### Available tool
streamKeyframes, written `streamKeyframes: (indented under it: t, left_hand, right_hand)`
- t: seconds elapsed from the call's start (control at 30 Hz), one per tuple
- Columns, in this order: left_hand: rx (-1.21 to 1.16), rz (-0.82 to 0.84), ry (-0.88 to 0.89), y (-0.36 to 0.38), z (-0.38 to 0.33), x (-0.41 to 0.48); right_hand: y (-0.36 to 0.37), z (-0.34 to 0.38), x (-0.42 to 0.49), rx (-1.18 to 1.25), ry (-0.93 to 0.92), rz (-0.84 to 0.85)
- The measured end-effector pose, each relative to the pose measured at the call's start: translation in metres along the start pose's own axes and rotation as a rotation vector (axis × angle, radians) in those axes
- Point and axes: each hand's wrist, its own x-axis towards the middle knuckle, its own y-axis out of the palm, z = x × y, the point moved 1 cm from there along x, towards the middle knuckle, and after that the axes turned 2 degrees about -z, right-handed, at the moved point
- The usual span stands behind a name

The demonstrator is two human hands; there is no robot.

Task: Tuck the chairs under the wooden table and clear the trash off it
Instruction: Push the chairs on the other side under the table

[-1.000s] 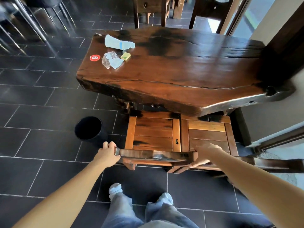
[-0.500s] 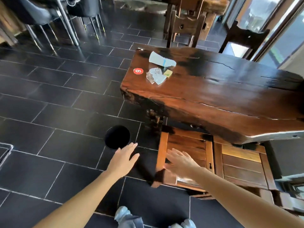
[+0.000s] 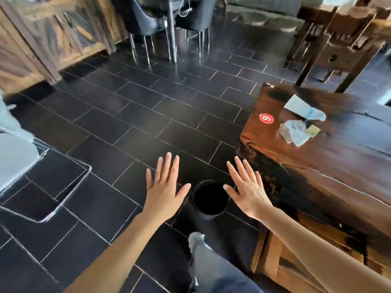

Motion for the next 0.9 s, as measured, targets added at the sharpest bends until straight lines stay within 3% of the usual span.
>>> streamKeyframes:
  t: [0.23, 0.5, 0.67, 0.9]
  left_hand:
    - [0.064, -0.048, 0.002, -0.034, 0.055, 0.147]
    - [0.171, -0.024, 0.028, -0.083, 0.089, 0.325]
    - [0.182, -0.02, 0.075, -0.092, 0.096, 0.424]
    - [0.135, 0.074, 0.27, -0.067, 0.081, 0.591]
  right_hand:
    - [0.001, 0.049, 0.164, 0.0, -0.154, -0.034]
    - [-0.032, 0.075, 0.357, 0.101, -0.186, -0.102]
    - [-0.053, 0.065, 0.436, 0.082, -0.119, -0.136]
    - [-0.07, 0.017, 0.554, 0.118, 0.078, -0.154]
